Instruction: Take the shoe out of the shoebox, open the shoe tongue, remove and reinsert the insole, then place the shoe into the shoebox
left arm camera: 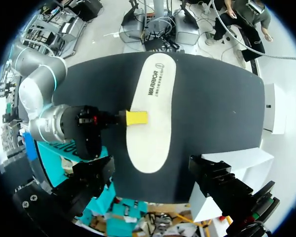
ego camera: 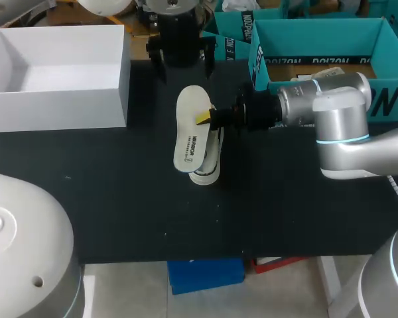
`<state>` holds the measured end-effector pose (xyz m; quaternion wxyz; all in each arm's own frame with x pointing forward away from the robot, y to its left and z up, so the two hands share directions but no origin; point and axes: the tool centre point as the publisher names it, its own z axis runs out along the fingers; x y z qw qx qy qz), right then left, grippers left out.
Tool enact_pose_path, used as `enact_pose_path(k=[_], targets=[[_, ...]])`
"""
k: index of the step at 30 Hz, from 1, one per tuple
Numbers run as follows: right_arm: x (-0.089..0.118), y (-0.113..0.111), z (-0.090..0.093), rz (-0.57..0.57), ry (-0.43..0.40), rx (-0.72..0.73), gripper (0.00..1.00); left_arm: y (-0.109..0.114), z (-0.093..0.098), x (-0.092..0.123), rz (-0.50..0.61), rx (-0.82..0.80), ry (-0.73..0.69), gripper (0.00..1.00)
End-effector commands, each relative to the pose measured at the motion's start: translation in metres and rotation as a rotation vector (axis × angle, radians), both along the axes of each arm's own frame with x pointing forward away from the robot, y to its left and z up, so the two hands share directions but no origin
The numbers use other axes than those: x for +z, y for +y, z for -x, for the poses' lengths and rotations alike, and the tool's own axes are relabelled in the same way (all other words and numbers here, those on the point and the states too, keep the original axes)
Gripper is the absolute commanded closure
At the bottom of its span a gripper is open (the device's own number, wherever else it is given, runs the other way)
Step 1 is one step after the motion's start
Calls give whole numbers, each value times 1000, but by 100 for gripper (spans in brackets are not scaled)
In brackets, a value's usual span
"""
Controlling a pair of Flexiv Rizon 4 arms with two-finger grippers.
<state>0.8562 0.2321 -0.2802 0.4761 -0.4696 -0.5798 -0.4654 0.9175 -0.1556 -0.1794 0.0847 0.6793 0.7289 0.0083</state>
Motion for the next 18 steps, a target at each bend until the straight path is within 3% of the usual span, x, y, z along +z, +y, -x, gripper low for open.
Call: enact_pose_path(k=[1, 18], targets=[[0, 1, 0, 2, 0, -3, 100, -1, -14, -6, 0, 9, 13, 0], [0, 1, 0, 2, 0, -3, 100, 3, -48, -7, -30, 42, 25, 0]])
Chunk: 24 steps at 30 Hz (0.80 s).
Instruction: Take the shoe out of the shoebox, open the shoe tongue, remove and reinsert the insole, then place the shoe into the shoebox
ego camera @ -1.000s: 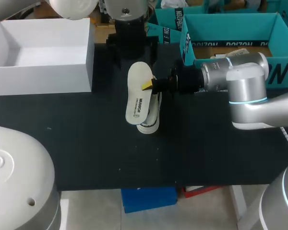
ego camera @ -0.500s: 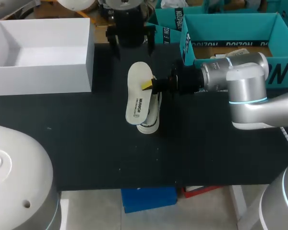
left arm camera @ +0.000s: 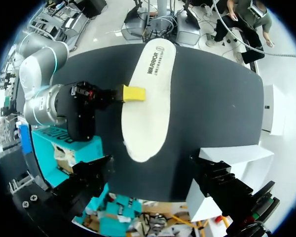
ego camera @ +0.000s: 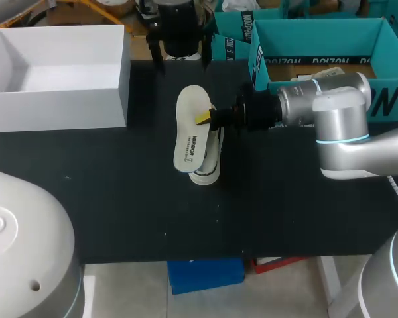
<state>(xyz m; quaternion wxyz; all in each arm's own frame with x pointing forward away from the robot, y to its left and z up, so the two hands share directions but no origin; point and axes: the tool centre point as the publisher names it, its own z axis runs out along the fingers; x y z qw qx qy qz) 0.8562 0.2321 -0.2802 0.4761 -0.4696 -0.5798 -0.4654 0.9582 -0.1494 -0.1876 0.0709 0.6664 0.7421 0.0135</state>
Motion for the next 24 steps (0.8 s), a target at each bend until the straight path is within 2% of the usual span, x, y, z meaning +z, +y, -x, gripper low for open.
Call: enact_pose_path(k=[1, 10, 24], targets=[[0, 1, 0, 2, 0, -3, 100, -4, -9, 1, -4, 5, 11, 0], [0, 1, 0, 2, 0, -3, 100, -7, -9, -1, 5, 13, 20, 0], [0, 1, 0, 2, 0, -3, 100, -7, 27, -4, 15, 10, 30, 0]])
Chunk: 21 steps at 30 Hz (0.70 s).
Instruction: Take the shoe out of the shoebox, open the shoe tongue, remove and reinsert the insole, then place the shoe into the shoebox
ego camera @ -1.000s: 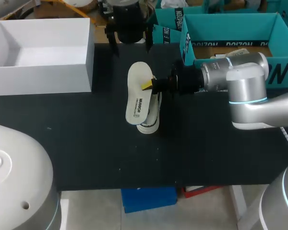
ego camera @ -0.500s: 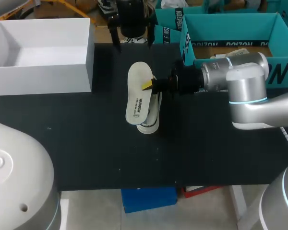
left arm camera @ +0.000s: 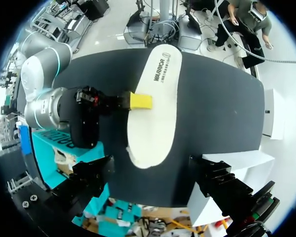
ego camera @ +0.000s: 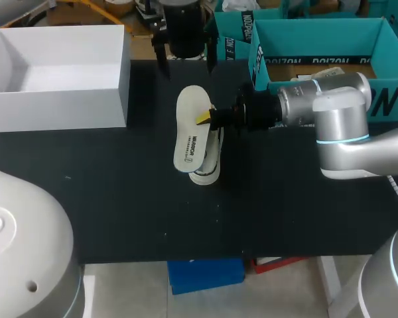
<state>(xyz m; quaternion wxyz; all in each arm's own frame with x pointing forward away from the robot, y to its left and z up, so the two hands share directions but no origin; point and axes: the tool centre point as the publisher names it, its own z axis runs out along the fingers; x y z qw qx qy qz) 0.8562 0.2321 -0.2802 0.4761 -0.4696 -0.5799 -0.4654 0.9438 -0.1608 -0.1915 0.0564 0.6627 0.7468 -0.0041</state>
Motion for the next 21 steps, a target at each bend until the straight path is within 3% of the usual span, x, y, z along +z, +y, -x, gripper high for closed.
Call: enact_pose_path(k=[1, 21], targets=[[0, 1, 0, 2, 0, -3, 100, 4, 15, 0, 8, 1, -15, 0], [0, 1, 0, 2, 0, -3, 100, 4, 87, 5, 33, -26, -3, 0]])
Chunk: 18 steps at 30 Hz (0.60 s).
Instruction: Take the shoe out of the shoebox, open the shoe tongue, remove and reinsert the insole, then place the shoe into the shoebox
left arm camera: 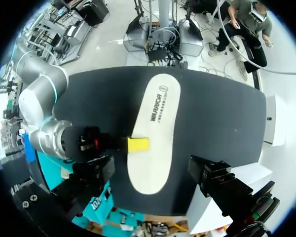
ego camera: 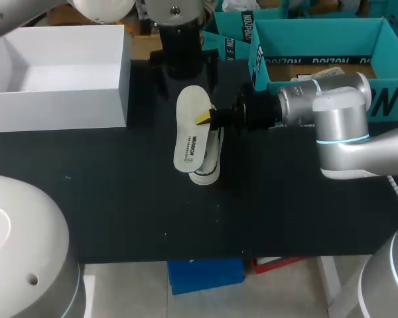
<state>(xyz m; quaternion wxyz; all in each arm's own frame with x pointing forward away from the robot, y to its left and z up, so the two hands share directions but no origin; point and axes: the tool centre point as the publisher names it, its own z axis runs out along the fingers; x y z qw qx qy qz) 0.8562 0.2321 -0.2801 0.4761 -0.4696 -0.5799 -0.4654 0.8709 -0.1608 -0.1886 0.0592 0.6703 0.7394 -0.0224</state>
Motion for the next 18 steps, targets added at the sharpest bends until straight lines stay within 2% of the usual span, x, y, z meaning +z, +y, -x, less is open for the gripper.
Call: enact_pose_path(k=[1, 18], targets=[[0, 1, 0, 2, 0, -3, 100, 3, 17, 2, -5, -2, -30, 0], [0, 1, 0, 2, 0, -3, 100, 4, 61, 0, 2, -30, -33, 0]])
